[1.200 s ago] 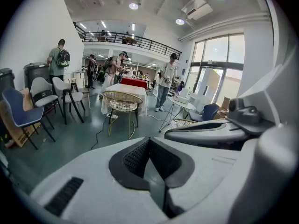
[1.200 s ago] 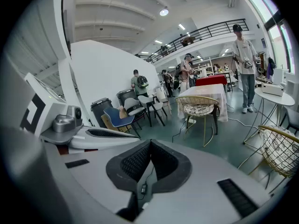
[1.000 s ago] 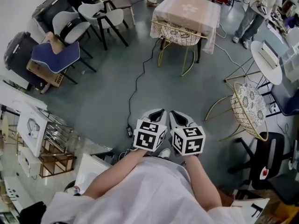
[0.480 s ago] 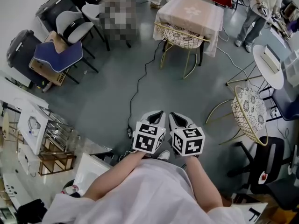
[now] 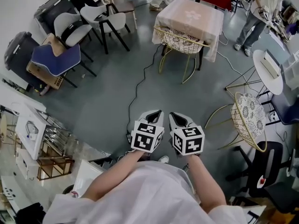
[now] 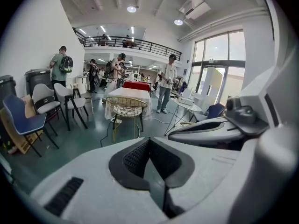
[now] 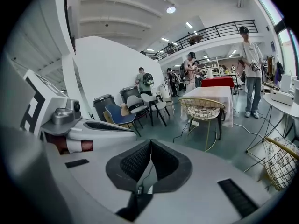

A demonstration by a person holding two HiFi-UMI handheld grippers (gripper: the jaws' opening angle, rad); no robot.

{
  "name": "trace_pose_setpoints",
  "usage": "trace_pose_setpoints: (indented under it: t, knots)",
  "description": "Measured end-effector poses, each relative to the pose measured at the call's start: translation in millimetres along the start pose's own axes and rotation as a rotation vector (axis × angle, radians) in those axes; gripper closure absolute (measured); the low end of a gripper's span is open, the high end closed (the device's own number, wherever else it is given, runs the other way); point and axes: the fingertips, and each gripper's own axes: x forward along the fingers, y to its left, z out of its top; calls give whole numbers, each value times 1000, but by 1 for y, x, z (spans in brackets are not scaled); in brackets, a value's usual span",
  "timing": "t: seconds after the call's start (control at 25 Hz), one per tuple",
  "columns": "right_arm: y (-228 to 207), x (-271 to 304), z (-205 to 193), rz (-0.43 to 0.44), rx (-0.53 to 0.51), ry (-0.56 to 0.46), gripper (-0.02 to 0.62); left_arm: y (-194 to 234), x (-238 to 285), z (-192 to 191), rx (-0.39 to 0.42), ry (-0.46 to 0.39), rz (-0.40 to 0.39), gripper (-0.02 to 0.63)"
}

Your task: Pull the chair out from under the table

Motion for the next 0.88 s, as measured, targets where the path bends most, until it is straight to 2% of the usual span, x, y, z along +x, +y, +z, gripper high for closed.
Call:
trace_pose_setpoints:
  t: [0.36, 0.88]
  knots:
    - [-25, 40, 34, -30, 20, -23, 592, 29, 43, 31, 17, 9, -50, 601]
    - [-42, 105, 85, -121, 55, -6, 592, 89, 88, 82, 43, 32, -145, 601]
